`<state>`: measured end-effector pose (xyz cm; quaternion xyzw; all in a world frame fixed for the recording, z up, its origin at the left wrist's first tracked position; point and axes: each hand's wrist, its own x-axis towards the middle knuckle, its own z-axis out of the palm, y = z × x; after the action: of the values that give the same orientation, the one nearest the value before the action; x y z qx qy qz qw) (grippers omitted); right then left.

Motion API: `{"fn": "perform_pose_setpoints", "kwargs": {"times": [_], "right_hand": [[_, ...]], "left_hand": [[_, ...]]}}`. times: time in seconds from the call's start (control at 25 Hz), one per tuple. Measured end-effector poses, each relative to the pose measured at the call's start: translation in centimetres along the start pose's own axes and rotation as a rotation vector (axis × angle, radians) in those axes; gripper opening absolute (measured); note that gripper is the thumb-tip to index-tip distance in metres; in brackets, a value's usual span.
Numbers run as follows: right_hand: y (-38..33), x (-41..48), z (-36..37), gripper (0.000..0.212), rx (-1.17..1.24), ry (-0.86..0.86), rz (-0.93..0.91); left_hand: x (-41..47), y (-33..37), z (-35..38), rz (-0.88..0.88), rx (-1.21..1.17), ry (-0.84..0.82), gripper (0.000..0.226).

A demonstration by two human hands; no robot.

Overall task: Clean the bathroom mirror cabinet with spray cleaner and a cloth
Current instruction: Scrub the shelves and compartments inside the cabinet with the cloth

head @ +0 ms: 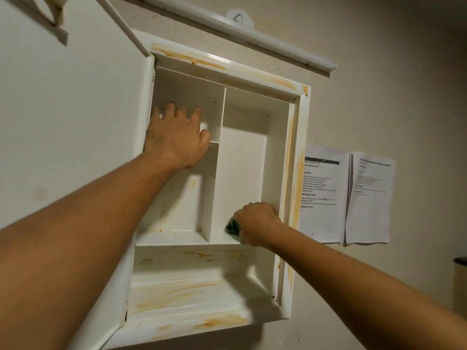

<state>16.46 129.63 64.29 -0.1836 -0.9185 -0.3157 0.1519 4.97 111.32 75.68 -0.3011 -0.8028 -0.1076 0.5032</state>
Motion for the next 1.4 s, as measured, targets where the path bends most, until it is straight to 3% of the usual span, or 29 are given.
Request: {"fn": "perform_pose_setpoints", "kwargs": {"times": [0.2,0.28,0.44,0.52,0.68,0.8,0.88,0.96,1.04,1.12,1.24,1.4], "right_hand": [[-1.8,-0.4,-0.7,0.028,1.224,-0.116,0.018],[-1.5,-1.9,-0.8,0.029,1.607,-0.126,0.051],[2.1,-3.4,-1.5,0.03,2.133,0.147,0.212],[4.3,-4.2,-3.9,0.023,2.316,0.286,0.226],[6.0,-5.2,-9.1,0.021,2.288,0.542,0.267],[3.4,-5.1,-11.4,0.029,2.284,0.626,0.265],[0.5,-5.0,-12.3,0.029,2.145,0.739,0.296],[-2.9,-4.9,-12.1,0.026,1.722,0.962,0.266],[-6.4,-4.3,-11.2,0.027,1.062,1.115,0.181],[-9.5,-2.6,-10.0,0.028,0.656,1.023,0.136],[-12.3,0.5,-9.1,0.018,0.61,0.881,0.254],[-13.5,4.6,-10.3,0.025,0.965,0.853,0.525]], "left_hand": [[0.3,-0.1,-0.1,0.017,0.015,-0.036,0.079],[0.2,-0.4,-0.4,0.046,-0.043,-0.065,0.073],[0.0,-1.7,-2.7,0.169,-0.19,-0.171,0.077],[-0.7,-2.2,-5.1,0.236,-0.127,-0.176,0.084],[-1.3,-4.8,-9.2,0.333,0.141,-0.141,0.08],[-1.4,-6.2,-11.0,0.377,0.385,-0.197,0.068],[-1.8,-6.2,-11.5,0.385,0.484,-0.209,0.06],[-2.2,-5.9,-12.2,0.382,0.553,-0.215,0.056],[-2.9,-5.5,-12.5,0.377,0.595,-0.257,0.05],[-3.5,-5.0,-12.2,0.361,0.644,-0.335,0.045],[-3.8,-4.6,-11.4,0.325,0.715,-0.4,0.045],[-3.1,-4.3,-11.3,0.324,0.747,-0.462,0.047]]}}
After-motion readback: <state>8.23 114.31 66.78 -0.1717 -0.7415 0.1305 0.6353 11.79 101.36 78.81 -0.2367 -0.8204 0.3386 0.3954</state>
